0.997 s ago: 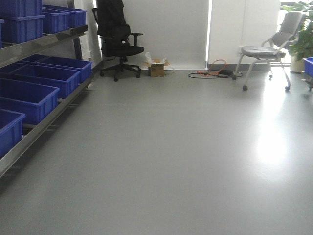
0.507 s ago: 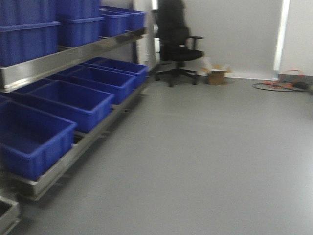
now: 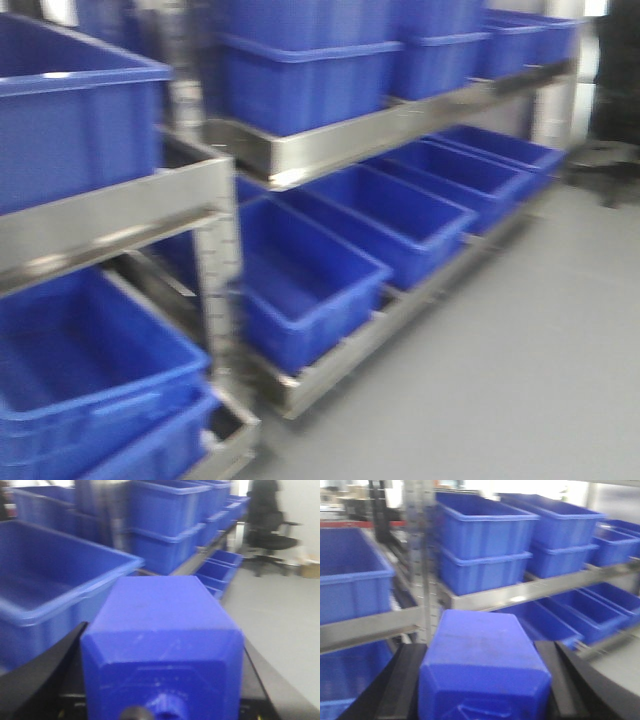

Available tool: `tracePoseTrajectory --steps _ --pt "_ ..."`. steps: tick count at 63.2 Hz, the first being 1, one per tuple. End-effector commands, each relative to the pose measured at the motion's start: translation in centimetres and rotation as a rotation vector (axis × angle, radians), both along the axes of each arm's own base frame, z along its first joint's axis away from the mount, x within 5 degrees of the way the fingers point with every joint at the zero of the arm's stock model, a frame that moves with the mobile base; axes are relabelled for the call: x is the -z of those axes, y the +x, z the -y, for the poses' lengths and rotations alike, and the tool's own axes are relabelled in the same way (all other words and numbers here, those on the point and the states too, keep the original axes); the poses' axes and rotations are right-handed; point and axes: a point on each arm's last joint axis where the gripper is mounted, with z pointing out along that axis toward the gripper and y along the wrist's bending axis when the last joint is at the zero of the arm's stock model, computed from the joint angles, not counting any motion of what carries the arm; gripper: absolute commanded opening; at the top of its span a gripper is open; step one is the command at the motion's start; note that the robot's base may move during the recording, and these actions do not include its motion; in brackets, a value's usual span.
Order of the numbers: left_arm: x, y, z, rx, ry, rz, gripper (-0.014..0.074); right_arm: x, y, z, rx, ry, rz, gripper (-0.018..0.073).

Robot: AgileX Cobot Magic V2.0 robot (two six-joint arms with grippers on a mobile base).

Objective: Pick and sort blue part to right shelf
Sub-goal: 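Drive the base up to the shelf of open blue bins, then lower the left-held blue part into a bin and open the left gripper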

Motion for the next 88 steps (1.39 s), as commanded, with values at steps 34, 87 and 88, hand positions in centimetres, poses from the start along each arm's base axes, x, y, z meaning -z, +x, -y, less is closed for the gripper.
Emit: tracePoseTrajectory --steps 34,87,88 --pt "-1.63 -0.14 0.10 0.022 -0.037 0.097 0.0281 -1.70 -0.17 -0.06 -0.008 0.009 0.106 0.0277" --pt "-1.63 -0.14 0.10 0.022 -0.037 0.097 0.0281 -1.70 -0.17 -0.06 -0.008 0.009 0.106 0.0277" --pt "-1.63 -0.14 0.10 0.022 -0.037 0.097 0.0281 -1.70 -0.17 -0.06 -0.008 0.009 0.106 0.0277"
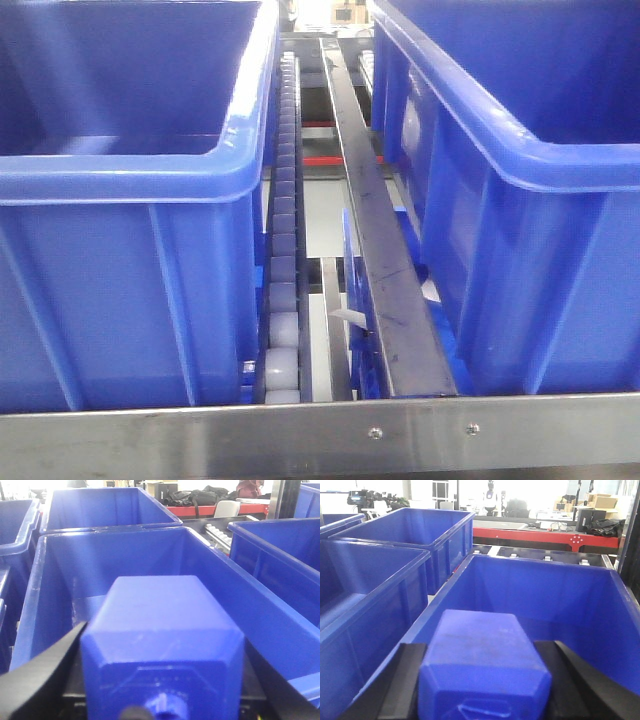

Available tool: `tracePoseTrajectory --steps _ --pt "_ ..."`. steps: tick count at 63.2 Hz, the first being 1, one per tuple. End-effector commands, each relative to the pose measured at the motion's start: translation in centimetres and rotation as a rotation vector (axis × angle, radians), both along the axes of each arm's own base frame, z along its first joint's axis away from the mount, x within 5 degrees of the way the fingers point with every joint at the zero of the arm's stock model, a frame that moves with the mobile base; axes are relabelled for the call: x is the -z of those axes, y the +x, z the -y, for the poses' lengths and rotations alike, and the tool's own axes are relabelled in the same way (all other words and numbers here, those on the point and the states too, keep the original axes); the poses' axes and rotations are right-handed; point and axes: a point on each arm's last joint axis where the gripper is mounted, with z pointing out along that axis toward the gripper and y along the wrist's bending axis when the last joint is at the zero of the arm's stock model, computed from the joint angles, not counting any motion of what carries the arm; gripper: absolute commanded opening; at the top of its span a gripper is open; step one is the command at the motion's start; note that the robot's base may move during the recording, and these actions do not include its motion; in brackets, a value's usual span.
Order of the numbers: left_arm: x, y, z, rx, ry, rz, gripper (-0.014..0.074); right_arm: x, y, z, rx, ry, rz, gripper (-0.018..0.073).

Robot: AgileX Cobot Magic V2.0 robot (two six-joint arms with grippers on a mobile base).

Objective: Pick and sort blue part to right shelf
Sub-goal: 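Lower the left-held blue part into a bin and open the left gripper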

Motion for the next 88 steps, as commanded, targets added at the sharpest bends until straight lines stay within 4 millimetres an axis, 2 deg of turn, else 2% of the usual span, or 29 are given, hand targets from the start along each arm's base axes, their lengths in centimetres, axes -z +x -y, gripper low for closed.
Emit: tracePoseTrajectory --steps 1,73,88 --pt "-1.6 -0.1 0.1 0.022 -0.036 0.097 0.0281 -1.7 -0.2 -0.1 -0.008 0.009 0.106 0.0277" --pt "-1.7 -0.1 0.1 0.022 -0.038 0.102 0.0281 -1.7 -0.2 -0.1 -0.008 0.009 0.106 0.0277" --pt "-3.1 0.0 0.3 0.041 -0.063 0.187 0.0281 -1.7 -0.2 -0.1 -0.008 0.009 0.106 0.0277"
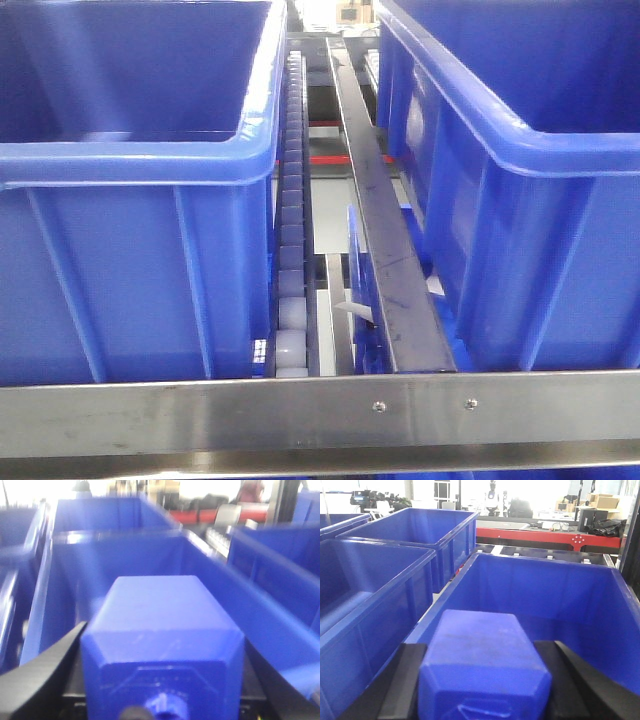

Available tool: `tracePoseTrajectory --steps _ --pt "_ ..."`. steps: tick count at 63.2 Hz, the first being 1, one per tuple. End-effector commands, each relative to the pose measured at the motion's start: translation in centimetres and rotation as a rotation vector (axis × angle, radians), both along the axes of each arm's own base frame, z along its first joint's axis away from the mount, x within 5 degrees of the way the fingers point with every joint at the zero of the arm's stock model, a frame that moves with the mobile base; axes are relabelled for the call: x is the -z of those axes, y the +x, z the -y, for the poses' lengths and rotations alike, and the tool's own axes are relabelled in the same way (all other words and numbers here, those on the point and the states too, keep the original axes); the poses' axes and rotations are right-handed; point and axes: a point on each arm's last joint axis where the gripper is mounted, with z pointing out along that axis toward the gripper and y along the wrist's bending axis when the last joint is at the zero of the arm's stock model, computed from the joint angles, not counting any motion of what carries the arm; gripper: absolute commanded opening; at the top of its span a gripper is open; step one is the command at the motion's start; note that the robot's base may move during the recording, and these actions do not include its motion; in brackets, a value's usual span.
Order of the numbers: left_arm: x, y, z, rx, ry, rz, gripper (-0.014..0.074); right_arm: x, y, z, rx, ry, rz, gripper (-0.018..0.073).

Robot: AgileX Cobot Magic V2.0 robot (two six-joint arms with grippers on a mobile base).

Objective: Pick and sort blue part to right shelf
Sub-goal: 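Lower the left-held blue part into a bin and open the left gripper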

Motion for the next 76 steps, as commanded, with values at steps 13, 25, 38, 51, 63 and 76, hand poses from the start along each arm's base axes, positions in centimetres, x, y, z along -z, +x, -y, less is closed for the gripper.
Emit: tracePoseTrajectory --steps 13,25,38,51,63,76 --pt "-6.3 3.4 1.7 0.045 -0.045 0.031 0.0281 -1.7 -0.2 -0.1 -0.008 0.011 0.107 0.0277" --pt "-7.3 10.5 4.6 0.042 0.024 -0.155 0.0281 -1.7 -0.2 -0.1 -0.008 0.011 0.107 0.0277" --pt "-5.0 19.0 8.0 0.041 0.096 -0.369 0.0281 -1.7 -0.2 -0.1 -0.008 0.011 0.107 0.0277" --pt "-1.5 26.3 10.7 0.025 0.156 -0.563 0.0281 -1.7 -0.2 -0.1 -0.008 0.011 0.107 0.0277" --pt "2.0 31.2 12.1 -0.007 0.206 -0.747 0.0281 -1.7 -0.2 -0.1 -0.008 0.011 0.107 0.0277" --pt "3.3 33.2 11.4 -0.050 0.221 -0.831 0.0292 -1.7 -0.2 -0.1 -0.008 0.012 0.108 0.0277"
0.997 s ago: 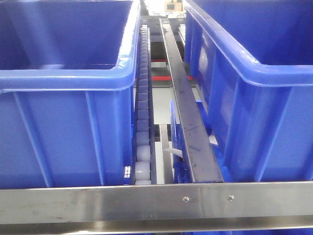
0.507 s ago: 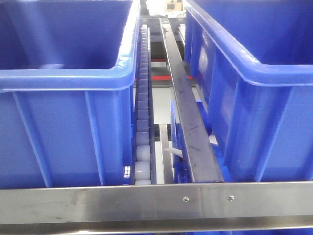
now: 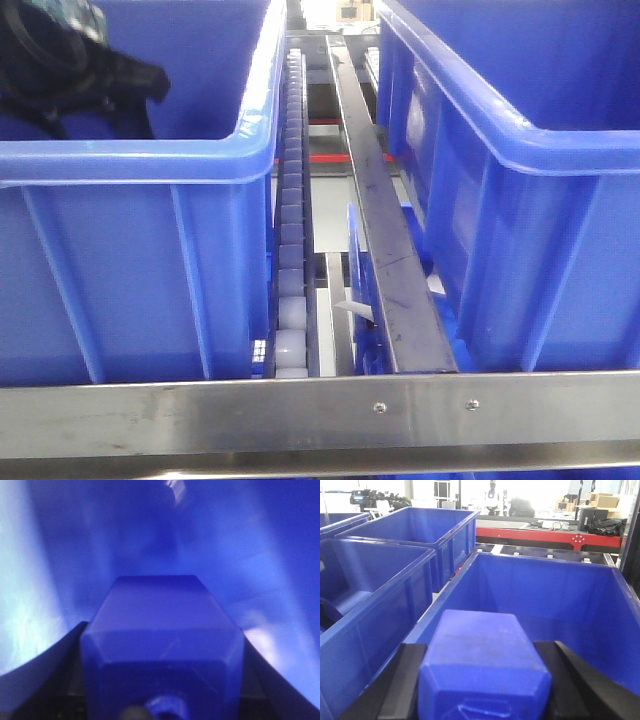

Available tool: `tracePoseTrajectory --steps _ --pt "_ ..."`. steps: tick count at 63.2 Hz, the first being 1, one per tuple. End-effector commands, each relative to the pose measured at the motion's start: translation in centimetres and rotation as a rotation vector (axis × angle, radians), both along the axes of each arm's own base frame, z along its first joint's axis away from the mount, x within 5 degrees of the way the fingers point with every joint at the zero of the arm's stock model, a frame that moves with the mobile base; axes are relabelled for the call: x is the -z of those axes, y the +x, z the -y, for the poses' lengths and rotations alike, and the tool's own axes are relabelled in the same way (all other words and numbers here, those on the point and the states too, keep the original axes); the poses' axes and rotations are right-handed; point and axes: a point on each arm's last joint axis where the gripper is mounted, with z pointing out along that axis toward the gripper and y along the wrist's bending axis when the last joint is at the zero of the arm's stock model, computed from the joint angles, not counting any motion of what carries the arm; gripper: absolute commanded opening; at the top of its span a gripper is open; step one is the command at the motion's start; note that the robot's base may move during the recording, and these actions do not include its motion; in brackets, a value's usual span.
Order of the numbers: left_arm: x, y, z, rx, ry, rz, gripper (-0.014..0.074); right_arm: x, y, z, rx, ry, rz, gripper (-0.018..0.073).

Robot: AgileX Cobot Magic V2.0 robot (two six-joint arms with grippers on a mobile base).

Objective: Pick and sort blue part to right shelf
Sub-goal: 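Lower the left-held blue part into a bin and open the left gripper, then lower the right-held blue part into a bin and open the right gripper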

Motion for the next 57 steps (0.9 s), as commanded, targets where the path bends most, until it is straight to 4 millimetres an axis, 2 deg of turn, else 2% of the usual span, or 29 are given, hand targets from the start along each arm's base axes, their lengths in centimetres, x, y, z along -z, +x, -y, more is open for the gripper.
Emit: tracePoseTrajectory --steps 1,5,15,18,25,33,39,45,53,57 --pt "-2.8 0.5 -0.5 -0.018 -0.040 0.099 0.0298 -1.7 -0.2 -0.1 -0.008 0.012 0.108 0.0277" --pt "-2.7 0.6 -0.8 -0.029 -0.040 0.095 0.0362 -1.7 -0.2 -0.1 -0.008 0.012 0.108 0.0277" --pt "-2.7 0.6 -1.2 -0.041 -0.040 0.088 0.0601 -1.7 -0.2 -0.1 -0.008 0.012 0.108 0.0277" --pt "-2.7 0.6 -1.2 -0.041 -0.040 0.087 0.0641 -1.7 -0.2 -0.1 -0.008 0.012 0.108 0.0277" --pt "-3.3 0.3 -1.3 -0.043 -0.042 0.089 0.0662 -1.7 -0.2 -0.1 -0.008 0.012 0.108 0.0277" --pt "-5.5 -0.9 -1.7 -0.039 -0.051 0.128 0.0655 -1.7 -0.1 -0.1 -0.008 0.011 0.106 0.0277" --pt "-8.3 -2.8 -2.1 -0.020 -0.058 0.194 0.0578 -1.8 0.1 -0.1 -0.008 0.007 0.095 0.0277" --pt "-11.0 -5.1 -2.5 0.007 -0.068 0.273 0.0427 -2.3 0.9 -0.5 -0.008 -0.004 0.064 0.0277" --pt "-13.1 -8.1 -3.0 0.029 -0.081 0.346 0.0210 -4.1 2.8 -1.2 -0.005 -0.026 0.002 0.0277" --pt "-13.5 -9.4 -3.2 0.036 -0.087 0.365 0.0113 -5.0 4.4 -1.7 0.003 -0.051 -0.077 0.0277"
